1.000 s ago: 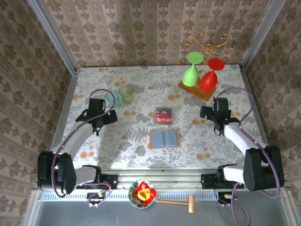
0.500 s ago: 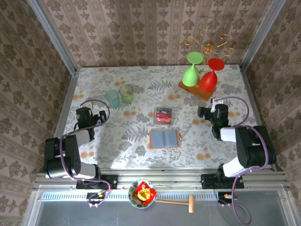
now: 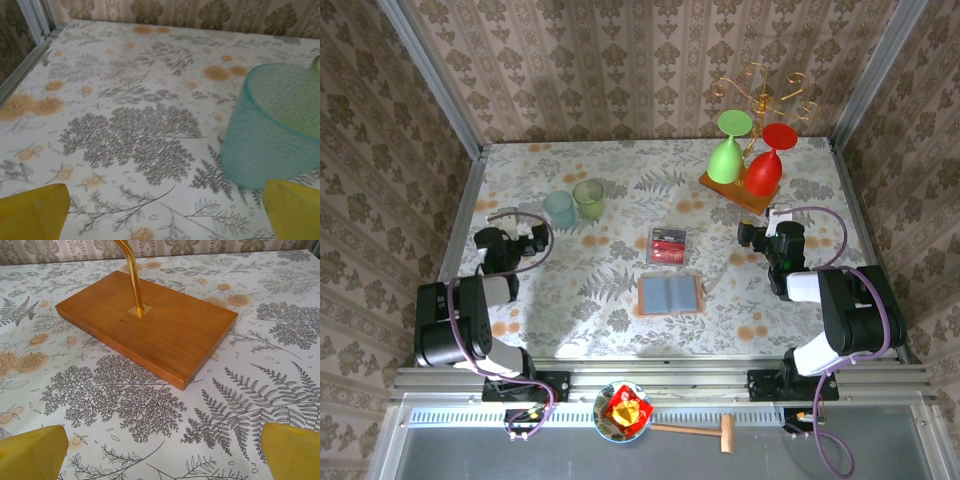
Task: Take the credit cards out of the card holder
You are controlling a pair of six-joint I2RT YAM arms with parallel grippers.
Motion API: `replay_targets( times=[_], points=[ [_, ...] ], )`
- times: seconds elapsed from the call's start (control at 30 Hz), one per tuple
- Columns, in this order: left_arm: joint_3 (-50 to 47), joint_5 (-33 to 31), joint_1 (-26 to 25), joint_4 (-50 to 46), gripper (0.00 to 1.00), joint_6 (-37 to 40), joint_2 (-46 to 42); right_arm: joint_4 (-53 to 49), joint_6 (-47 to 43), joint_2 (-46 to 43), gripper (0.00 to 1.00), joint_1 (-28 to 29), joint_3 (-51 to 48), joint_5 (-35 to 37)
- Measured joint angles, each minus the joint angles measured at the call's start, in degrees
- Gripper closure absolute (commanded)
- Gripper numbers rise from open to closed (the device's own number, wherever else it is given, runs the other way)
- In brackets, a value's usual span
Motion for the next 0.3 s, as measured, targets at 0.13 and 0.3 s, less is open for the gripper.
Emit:
replay_targets(
  times=[0.13, 0.3],
  points=[
    [-3.0, -3.0, -4.6, 5.7, 0.0, 2.4, 3.8, 0.0, 0.0, 0.0, 0.0, 0.0, 0.0, 0.0],
    [-1.4, -8.2, -7.4, 4.3, 0.0, 4.8, 4.5, 0.1, 0.0, 0.0, 0.0, 0.0, -0.1, 0.0]
  ],
)
